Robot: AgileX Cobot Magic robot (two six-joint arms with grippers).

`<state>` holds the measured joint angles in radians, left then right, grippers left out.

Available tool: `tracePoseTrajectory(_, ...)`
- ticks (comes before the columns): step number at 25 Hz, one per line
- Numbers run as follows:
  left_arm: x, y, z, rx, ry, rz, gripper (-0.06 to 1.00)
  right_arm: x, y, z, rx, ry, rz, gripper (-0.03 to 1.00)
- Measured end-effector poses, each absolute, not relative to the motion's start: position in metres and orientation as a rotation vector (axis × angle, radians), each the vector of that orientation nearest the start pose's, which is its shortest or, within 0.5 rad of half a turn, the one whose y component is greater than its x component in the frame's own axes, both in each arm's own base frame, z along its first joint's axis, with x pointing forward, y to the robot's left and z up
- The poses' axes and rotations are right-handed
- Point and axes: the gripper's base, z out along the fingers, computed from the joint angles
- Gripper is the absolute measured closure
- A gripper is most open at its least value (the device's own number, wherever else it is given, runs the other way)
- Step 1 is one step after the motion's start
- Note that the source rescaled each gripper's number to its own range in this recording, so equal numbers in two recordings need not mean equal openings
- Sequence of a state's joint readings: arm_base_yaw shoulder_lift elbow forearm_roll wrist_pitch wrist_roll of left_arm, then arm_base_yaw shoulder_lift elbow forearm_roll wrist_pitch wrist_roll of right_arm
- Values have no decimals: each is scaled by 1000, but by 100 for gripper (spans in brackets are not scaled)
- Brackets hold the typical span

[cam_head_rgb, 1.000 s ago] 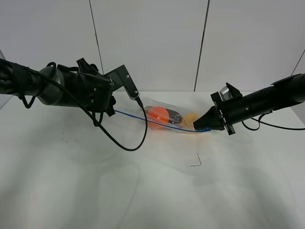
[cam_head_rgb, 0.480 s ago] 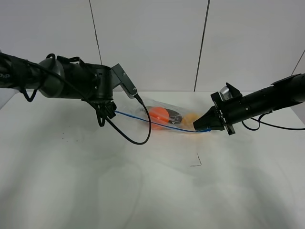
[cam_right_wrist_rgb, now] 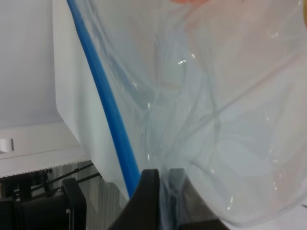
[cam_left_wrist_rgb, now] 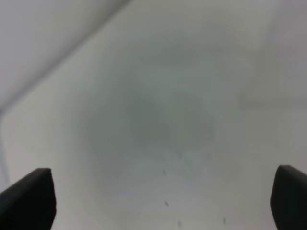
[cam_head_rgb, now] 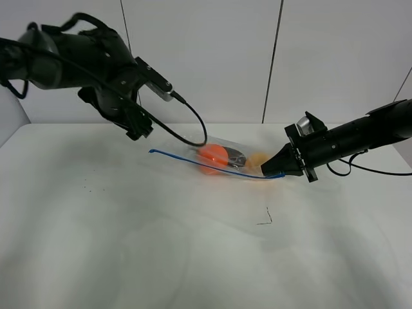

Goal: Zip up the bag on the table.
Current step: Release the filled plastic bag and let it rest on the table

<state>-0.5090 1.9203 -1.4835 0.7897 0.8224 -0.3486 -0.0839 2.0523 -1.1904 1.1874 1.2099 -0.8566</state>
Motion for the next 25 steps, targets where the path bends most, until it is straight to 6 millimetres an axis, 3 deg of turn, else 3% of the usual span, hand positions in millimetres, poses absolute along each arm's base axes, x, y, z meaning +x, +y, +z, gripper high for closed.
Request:
tracePoseTrajectory(7,385,-87,290,449,2471,436,-6,366,49,151,-82,2614,1505,97)
tracePoseTrajectory(9,380,-64,301,361,2501,436,-6,366,49,151,-82,2614,1505,97)
tracePoseTrajectory(10,375,-40,310,252,2533,423,-6,366,49,151,-82,2614,1505,97)
tracePoseTrajectory(14,361,-4,327,98,2571,375,-6,366,49,151,-82,2614,1505,97)
tracePoseTrajectory(18,345,13,346,38,2560,331,-6,366,49,151,-82,2614,1505,97)
tracePoseTrajectory(25,308,15,361,29,2526,320,-6,366,49,151,-82,2614,1505,97)
